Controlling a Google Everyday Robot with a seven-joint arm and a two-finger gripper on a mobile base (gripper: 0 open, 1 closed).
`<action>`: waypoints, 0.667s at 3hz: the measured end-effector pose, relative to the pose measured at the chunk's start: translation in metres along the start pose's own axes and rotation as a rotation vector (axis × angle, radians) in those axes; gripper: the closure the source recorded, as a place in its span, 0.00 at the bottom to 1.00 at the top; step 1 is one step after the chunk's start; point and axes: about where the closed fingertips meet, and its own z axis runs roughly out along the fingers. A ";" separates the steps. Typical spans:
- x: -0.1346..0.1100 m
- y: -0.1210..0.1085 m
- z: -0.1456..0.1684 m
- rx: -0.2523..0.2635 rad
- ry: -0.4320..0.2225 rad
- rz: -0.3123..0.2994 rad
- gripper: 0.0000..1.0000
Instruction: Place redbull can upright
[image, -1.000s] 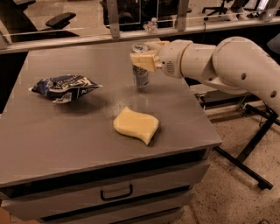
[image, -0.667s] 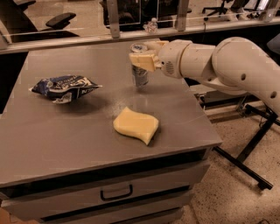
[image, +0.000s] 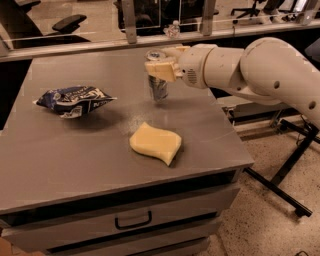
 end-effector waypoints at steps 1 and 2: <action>0.010 0.007 0.000 -0.002 0.011 0.006 0.37; 0.020 0.010 -0.001 -0.001 0.016 0.015 0.13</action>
Offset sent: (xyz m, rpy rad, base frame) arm -0.0130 -0.0067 -0.0349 0.0045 0.0357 -0.0198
